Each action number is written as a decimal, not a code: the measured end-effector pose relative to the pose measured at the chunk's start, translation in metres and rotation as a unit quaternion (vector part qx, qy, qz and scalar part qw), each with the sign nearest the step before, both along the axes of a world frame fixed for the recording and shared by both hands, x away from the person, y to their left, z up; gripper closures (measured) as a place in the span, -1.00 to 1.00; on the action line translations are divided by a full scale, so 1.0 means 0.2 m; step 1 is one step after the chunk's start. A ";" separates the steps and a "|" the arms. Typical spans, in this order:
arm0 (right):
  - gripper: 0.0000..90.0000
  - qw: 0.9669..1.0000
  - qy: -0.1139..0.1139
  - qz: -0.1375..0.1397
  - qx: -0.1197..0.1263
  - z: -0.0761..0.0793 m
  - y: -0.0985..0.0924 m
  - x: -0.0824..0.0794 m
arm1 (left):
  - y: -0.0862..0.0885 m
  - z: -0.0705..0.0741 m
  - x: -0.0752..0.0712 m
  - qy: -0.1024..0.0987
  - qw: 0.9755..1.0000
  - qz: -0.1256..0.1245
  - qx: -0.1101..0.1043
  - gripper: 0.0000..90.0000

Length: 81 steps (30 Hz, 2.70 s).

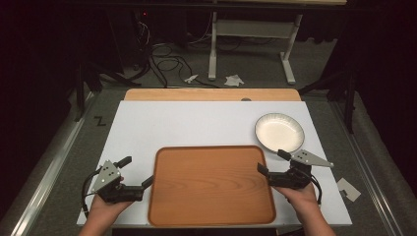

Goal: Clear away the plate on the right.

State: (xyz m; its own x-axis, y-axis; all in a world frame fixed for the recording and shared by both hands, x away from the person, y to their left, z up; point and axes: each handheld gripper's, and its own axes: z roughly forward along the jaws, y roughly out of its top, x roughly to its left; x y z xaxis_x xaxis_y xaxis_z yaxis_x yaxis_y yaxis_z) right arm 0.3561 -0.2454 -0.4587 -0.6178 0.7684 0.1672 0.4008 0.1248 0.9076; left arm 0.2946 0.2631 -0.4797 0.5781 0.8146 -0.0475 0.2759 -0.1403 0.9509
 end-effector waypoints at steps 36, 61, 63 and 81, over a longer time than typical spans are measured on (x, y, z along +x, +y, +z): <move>-1.00 0.999 -0.006 0.020 -0.025 -0.01 0.02 0.00 | 0.00 -0.01 0.01 0.005 1.000 -0.001 -0.007 -0.99; -0.99 0.998 0.023 -0.048 -0.017 -0.04 -0.16 0.07 | 0.00 -0.01 0.01 0.006 1.000 -0.006 -0.007 -0.99; -0.99 0.998 0.027 -0.053 -0.016 -0.05 -0.17 0.07 | 0.00 -0.01 0.01 0.006 1.000 -0.007 -0.007 -0.99; -0.99 0.993 0.049 -0.105 -0.015 -0.08 -0.32 0.12 | 0.00 0.00 0.01 0.004 1.000 -0.009 -0.001 -0.99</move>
State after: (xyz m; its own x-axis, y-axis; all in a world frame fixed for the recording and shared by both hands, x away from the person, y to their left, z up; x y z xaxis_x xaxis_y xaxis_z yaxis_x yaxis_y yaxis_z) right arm 0.3799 -0.3099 -0.4750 -0.4249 0.8842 0.1940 0.5067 0.0546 0.8604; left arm 0.2968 0.2632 -0.4807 0.5930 0.8034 -0.0542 0.2816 -0.1438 0.9487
